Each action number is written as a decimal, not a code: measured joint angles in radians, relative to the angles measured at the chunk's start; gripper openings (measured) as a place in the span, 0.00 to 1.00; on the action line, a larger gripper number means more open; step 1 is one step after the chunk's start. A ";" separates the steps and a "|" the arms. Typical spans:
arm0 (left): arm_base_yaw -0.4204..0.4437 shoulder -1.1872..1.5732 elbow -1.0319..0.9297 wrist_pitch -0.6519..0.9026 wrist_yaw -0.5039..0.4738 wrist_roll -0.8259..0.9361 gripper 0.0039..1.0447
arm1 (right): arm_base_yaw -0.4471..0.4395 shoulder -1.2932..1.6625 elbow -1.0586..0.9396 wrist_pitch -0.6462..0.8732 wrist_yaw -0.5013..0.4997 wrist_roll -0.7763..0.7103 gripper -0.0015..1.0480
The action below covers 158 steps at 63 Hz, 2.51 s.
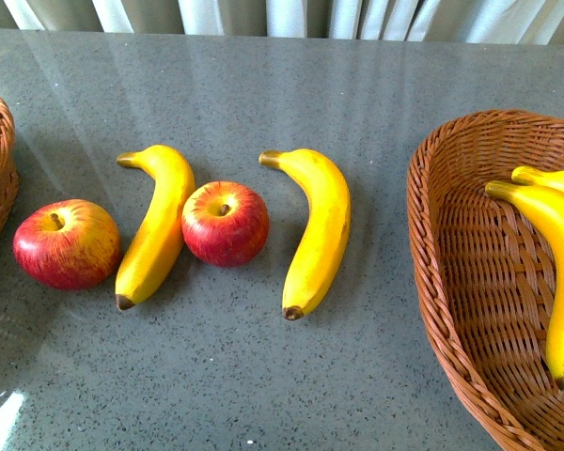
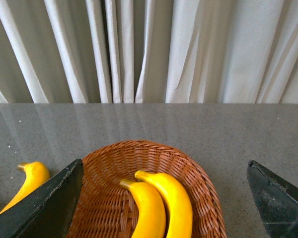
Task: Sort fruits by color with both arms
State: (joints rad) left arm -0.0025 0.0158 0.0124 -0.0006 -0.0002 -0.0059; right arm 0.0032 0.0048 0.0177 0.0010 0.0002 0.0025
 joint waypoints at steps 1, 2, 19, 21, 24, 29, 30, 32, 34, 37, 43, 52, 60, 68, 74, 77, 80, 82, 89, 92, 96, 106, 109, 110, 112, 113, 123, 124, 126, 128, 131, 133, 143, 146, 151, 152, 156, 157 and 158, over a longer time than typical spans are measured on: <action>0.000 0.000 0.000 0.000 0.000 0.000 0.91 | 0.000 0.000 0.000 0.000 0.000 0.000 0.91; 0.000 0.000 0.000 0.000 0.000 0.000 0.91 | 0.000 0.000 0.000 0.000 0.000 0.000 0.91; 0.000 0.000 0.000 0.000 0.000 0.000 0.91 | 0.000 0.000 0.000 0.000 0.000 0.000 0.91; 0.000 0.000 0.000 0.000 0.000 0.000 0.91 | 0.000 0.000 0.000 0.000 0.000 0.000 0.91; 0.000 0.000 0.000 0.000 0.000 0.000 0.91 | 0.000 0.000 0.000 0.000 0.000 0.000 0.91; 0.000 0.000 0.000 0.000 0.000 0.000 0.91 | 0.000 0.000 0.000 0.000 0.000 0.000 0.91; 0.000 0.000 0.000 0.000 0.000 0.000 0.91 | 0.000 0.000 0.000 0.000 0.000 0.000 0.91; 0.000 0.000 0.000 0.000 0.000 0.000 0.91 | 0.000 0.000 0.000 0.000 0.000 0.000 0.91; 0.000 0.000 0.000 0.000 0.000 0.000 0.91 | 0.000 0.000 0.000 0.000 0.000 0.000 0.91; 0.000 0.000 0.000 0.000 0.000 0.000 0.91 | 0.000 0.000 0.000 0.000 0.000 0.000 0.91; 0.000 0.000 0.000 0.000 0.000 0.000 0.91 | 0.000 0.000 0.000 0.000 0.000 0.000 0.91; 0.000 0.000 0.000 0.000 0.000 0.000 0.91 | 0.000 0.000 0.000 0.000 0.000 0.000 0.91; 0.000 0.000 0.000 0.000 0.000 0.000 0.91 | 0.000 0.000 0.000 0.000 0.000 0.000 0.91; 0.000 0.000 0.000 0.000 0.000 0.000 0.91 | 0.000 0.000 0.000 0.000 0.000 0.000 0.91; 0.000 0.000 0.000 0.000 0.000 0.000 0.91 | 0.000 0.000 0.000 0.000 0.000 0.000 0.91; 0.000 0.000 0.000 0.000 0.000 0.000 0.91 | 0.000 0.000 0.000 0.000 0.000 0.000 0.91; -0.012 0.020 0.015 -0.046 -0.052 -0.027 0.91 | 0.000 0.000 0.000 0.000 0.000 0.000 0.91; -0.055 0.082 0.065 -0.171 -0.153 -0.102 0.91 | 0.000 0.000 0.000 0.000 0.000 0.000 0.91; -0.145 0.310 0.161 -0.255 -0.332 -0.255 0.91 | 0.000 0.000 0.000 0.000 0.000 0.000 0.91; -0.156 0.377 0.185 -0.209 -0.346 -0.274 0.91 | 0.000 0.000 0.000 0.000 0.000 0.000 0.91; -0.171 0.469 0.223 -0.139 -0.369 -0.280 0.91 | 0.000 0.000 0.000 0.000 0.000 0.000 0.91; -0.257 0.711 0.308 0.021 -0.405 -0.277 0.91 | 0.000 0.000 0.000 0.000 0.000 0.000 0.91; -0.289 0.778 0.325 0.063 -0.422 -0.274 0.91 | 0.000 0.000 0.000 0.000 0.000 0.000 0.91; -0.305 0.811 0.333 0.084 -0.429 -0.269 0.91 | 0.000 0.000 0.000 0.000 0.000 0.000 0.91; -0.329 0.861 0.344 0.114 -0.438 -0.263 0.91 | 0.000 0.000 0.000 0.000 0.000 0.000 0.91; -0.344 0.893 0.351 0.132 -0.442 -0.260 0.91 | 0.000 0.000 0.000 0.000 0.000 0.000 0.91; -0.425 1.109 0.407 0.221 -0.451 -0.247 0.91 | 0.000 0.000 0.000 0.000 0.000 0.000 0.91; -0.434 1.133 0.412 0.226 -0.452 -0.247 0.91 | 0.000 0.000 0.000 0.000 0.000 0.000 0.91; -0.446 1.165 0.420 0.231 -0.456 -0.248 0.91 | 0.000 0.000 0.000 0.000 0.000 0.000 0.91; -0.459 1.196 0.429 0.237 -0.456 -0.248 0.91 | 0.000 0.000 0.000 0.000 0.000 0.000 0.91; -0.472 1.234 0.439 0.246 -0.457 -0.253 0.91 | 0.000 0.000 0.000 0.000 0.000 0.000 0.91; -0.484 1.269 0.448 0.253 -0.461 -0.257 0.91 | 0.000 0.000 0.000 0.000 0.000 0.000 0.91; -0.502 1.365 0.463 0.262 -0.468 -0.297 0.91 | 0.000 0.000 0.000 0.000 0.000 0.000 0.91; -0.505 1.402 0.466 0.259 -0.468 -0.328 0.91 | 0.000 0.000 0.000 0.000 0.000 0.000 0.91; -0.506 1.437 0.467 0.256 -0.452 -0.360 0.91 | 0.000 0.000 0.000 0.000 0.000 0.000 0.91; -0.506 1.445 0.467 0.256 -0.447 -0.366 0.91 | 0.000 0.000 0.000 0.000 0.000 0.000 0.91; -0.505 1.467 0.468 0.256 -0.433 -0.387 0.91 | 0.000 0.000 0.000 0.000 0.000 0.000 0.91; -0.505 1.474 0.468 0.256 -0.426 -0.391 0.91 | 0.000 0.000 0.000 0.000 0.000 0.000 0.91; -0.504 1.477 0.468 0.257 -0.425 -0.394 0.91 | 0.000 0.000 0.000 0.000 0.000 0.000 0.91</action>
State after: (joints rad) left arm -0.5068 1.4929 0.4809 0.2562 -0.4248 -0.4004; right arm 0.0032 0.0044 0.0177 0.0010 0.0002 0.0025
